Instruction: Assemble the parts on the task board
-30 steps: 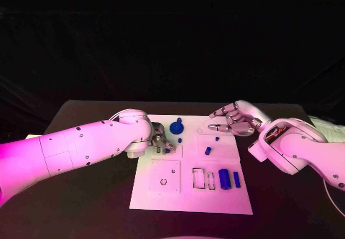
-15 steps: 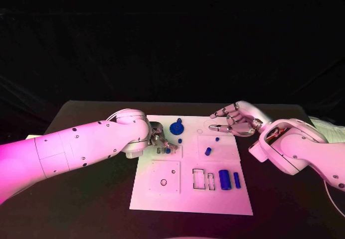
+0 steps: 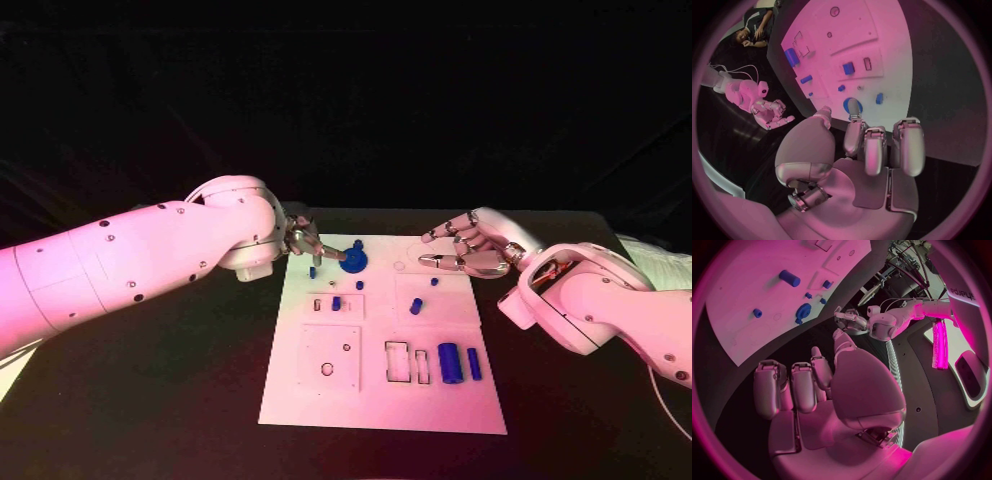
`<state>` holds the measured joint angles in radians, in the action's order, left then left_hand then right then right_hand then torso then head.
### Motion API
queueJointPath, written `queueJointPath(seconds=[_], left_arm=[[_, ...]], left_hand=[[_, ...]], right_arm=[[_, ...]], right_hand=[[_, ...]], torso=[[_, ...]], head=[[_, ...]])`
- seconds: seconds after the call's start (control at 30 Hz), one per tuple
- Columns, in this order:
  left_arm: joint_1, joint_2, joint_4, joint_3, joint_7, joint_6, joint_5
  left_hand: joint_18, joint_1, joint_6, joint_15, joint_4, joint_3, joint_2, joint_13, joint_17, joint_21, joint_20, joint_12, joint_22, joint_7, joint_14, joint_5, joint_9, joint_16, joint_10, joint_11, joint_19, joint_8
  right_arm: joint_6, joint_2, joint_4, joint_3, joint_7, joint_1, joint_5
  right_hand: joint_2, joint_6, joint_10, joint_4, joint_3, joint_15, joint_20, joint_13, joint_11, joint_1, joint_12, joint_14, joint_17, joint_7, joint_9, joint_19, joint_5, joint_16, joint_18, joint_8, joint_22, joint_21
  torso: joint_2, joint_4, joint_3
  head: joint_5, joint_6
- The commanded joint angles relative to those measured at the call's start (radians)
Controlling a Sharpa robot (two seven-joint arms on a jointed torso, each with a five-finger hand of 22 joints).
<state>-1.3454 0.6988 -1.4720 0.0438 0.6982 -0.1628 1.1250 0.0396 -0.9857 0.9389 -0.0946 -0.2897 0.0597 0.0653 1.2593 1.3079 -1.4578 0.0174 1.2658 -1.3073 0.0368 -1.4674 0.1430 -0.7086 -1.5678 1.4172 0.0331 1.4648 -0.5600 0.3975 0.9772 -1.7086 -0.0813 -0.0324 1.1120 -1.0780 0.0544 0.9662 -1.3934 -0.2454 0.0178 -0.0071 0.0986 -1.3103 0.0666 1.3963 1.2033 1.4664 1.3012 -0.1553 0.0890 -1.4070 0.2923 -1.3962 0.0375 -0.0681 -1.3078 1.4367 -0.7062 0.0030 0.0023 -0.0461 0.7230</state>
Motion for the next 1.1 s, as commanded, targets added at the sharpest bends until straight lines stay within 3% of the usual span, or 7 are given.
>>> queueJointPath(seconds=[0.03, 0.23, 0.4, 0.73, 1.1], left_arm=[[-0.026, -0.008, 0.033, 0.001, 0.051, -0.035, -0.062], [-0.055, -0.052, 0.126, -0.001, 0.042, -0.086, -0.081], [-0.063, -0.110, 0.222, -0.015, 0.036, -0.146, -0.035], [-0.056, -0.171, 0.330, -0.039, 0.033, -0.227, 0.006], [-0.034, -0.205, 0.387, -0.047, 0.015, -0.241, 0.005]], left_hand=[[0.004, -0.037, -0.023, 0.017, -0.002, -0.014, -0.009, -0.029, 0.263, 0.011, 0.012, -0.029, -0.115, 0.014, -0.103, 0.000, 0.029, -0.003, -0.021, -0.014, 0.004, 0.034], [0.004, -0.088, -0.032, 0.026, 0.000, -0.024, -0.022, -0.064, 0.263, 0.015, 0.024, -0.062, -0.114, 0.028, -0.103, 0.005, 0.066, -0.003, -0.044, -0.025, 0.003, 0.067], [0.004, -0.099, -0.017, 0.027, -0.001, -0.033, -0.025, -0.064, 0.263, 0.014, 0.026, -0.061, -0.115, 0.027, -0.103, 0.005, 0.074, -0.003, -0.044, -0.024, 0.004, 0.064], [0.002, -0.106, 0.003, 0.025, -0.001, -0.044, -0.036, -0.056, 0.263, 0.008, 0.026, -0.050, -0.123, 0.021, -0.103, 0.004, 0.075, -0.003, -0.038, -0.020, 0.009, 0.052], [0.001, -0.111, 0.006, 0.024, 0.000, -0.045, -0.041, -0.051, 0.263, 0.004, 0.025, -0.044, -0.128, 0.019, -0.103, 0.005, 0.075, -0.003, -0.034, -0.019, 0.013, 0.049]], right_arm=[[-0.001, -0.003, 0.002, 0.000, -0.001, -0.001, 0.000], [0.004, -0.005, 0.004, 0.000, -0.001, -0.002, 0.000], [0.007, -0.008, 0.006, 0.000, 0.001, -0.002, -0.001], [0.007, -0.012, 0.006, 0.000, 0.002, -0.002, -0.001], [0.009, -0.017, 0.006, 0.000, 0.004, -0.003, -0.003]], right_hand=[[-0.003, 0.003, -0.003, 0.001, 0.007, -0.005, 0.000, -0.005, -0.005, -0.011, -0.001, 0.048, 0.001, 0.006, 0.001, 0.002, -0.003, 0.003, 0.018, 0.000, -0.041, -0.004], [-0.004, 0.002, -0.004, 0.001, 0.008, -0.006, 0.000, -0.005, -0.006, -0.009, 0.000, 0.048, 0.002, 0.006, 0.001, 0.002, 0.004, 0.003, 0.018, 0.001, -0.041, -0.004], [-0.006, 0.002, -0.004, 0.001, 0.010, -0.006, 0.000, -0.005, -0.006, -0.006, 0.001, 0.048, 0.002, 0.006, 0.002, 0.001, 0.011, 0.003, 0.018, 0.001, -0.042, -0.004], [-0.007, 0.002, -0.004, 0.001, 0.010, -0.006, -0.001, -0.005, -0.006, -0.004, 0.001, 0.048, 0.002, 0.006, 0.002, 0.001, 0.016, 0.003, 0.018, 0.000, -0.042, -0.004], [-0.008, 0.002, -0.004, 0.002, 0.011, -0.006, -0.001, -0.005, -0.006, -0.001, 0.001, 0.048, 0.002, 0.006, 0.002, 0.001, 0.022, 0.004, 0.018, 0.000, -0.042, -0.005]], torso=[[-0.002, 0.0007, -0.0017], [-0.002, 0.0016, -0.0012], [-0.003, 0.0004, -0.0037], [-0.002, 0.0006, -0.0015], [0.000, 0.0014, -0.0015]], head=[[-0.002, -0.003], [-0.006, -0.003], [-0.010, -0.004], [-0.016, -0.001], [-0.020, 0.003]])
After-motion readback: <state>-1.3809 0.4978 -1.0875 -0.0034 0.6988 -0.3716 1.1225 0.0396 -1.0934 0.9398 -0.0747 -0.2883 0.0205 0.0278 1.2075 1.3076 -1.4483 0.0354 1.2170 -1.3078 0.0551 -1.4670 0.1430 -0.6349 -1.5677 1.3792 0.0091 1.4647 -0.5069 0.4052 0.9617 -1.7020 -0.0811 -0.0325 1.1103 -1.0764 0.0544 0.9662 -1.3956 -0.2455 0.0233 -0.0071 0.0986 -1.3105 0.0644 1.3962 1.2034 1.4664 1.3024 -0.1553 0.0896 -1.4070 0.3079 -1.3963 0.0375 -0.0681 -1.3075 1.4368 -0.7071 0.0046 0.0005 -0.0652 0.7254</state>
